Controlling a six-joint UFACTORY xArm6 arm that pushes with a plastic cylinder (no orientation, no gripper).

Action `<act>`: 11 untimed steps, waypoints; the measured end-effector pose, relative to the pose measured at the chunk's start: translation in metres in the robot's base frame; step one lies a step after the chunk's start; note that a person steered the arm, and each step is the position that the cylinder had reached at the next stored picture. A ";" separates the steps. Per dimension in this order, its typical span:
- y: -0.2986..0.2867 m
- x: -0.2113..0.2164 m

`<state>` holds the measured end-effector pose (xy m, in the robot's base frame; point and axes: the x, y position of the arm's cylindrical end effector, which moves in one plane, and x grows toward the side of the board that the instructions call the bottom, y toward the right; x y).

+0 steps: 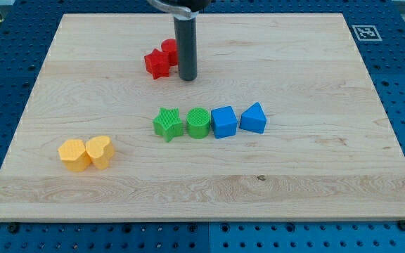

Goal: Separate the red blocks

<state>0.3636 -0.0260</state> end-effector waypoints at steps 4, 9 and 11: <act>-0.073 -0.030; -0.112 -0.029; -0.139 -0.037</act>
